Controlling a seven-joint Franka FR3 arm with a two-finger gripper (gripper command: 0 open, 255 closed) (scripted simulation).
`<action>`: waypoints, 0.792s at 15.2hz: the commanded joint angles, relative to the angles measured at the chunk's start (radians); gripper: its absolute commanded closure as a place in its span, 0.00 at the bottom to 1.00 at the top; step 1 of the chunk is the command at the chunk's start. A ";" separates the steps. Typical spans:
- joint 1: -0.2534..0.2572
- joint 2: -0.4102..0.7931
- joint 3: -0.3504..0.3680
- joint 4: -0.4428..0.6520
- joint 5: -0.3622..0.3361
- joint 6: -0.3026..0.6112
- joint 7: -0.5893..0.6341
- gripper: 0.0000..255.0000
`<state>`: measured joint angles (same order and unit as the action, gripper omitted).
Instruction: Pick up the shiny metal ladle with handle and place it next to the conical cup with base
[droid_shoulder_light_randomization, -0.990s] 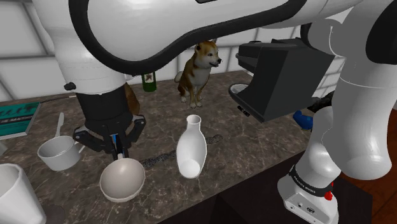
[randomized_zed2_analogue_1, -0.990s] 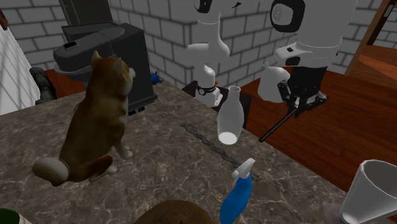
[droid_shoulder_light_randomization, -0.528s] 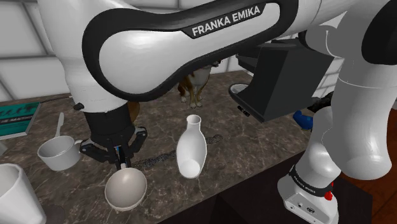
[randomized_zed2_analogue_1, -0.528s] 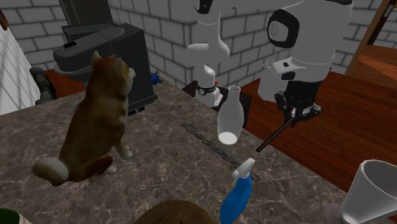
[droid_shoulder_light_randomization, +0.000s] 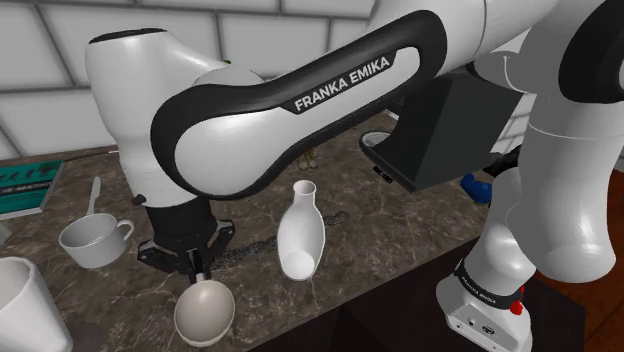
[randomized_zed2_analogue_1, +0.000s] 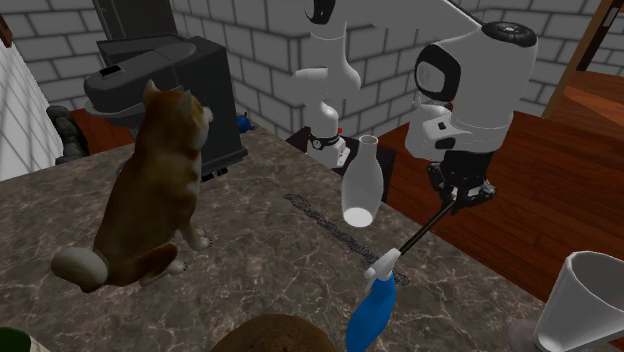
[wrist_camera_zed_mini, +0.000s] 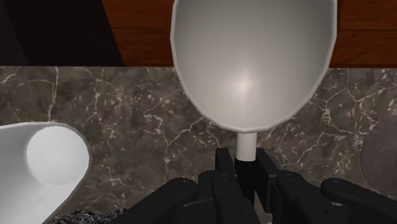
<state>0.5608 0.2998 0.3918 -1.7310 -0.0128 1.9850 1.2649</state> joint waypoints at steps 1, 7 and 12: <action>0.001 0.009 -0.002 -0.015 -0.004 0.024 0.000 1.00; 0.004 0.039 -0.006 -0.057 -0.015 0.094 0.003 1.00; 0.008 0.069 -0.012 -0.086 -0.027 0.151 0.006 1.00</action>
<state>0.5671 0.3605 0.3815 -1.8139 -0.0362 2.1250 1.2688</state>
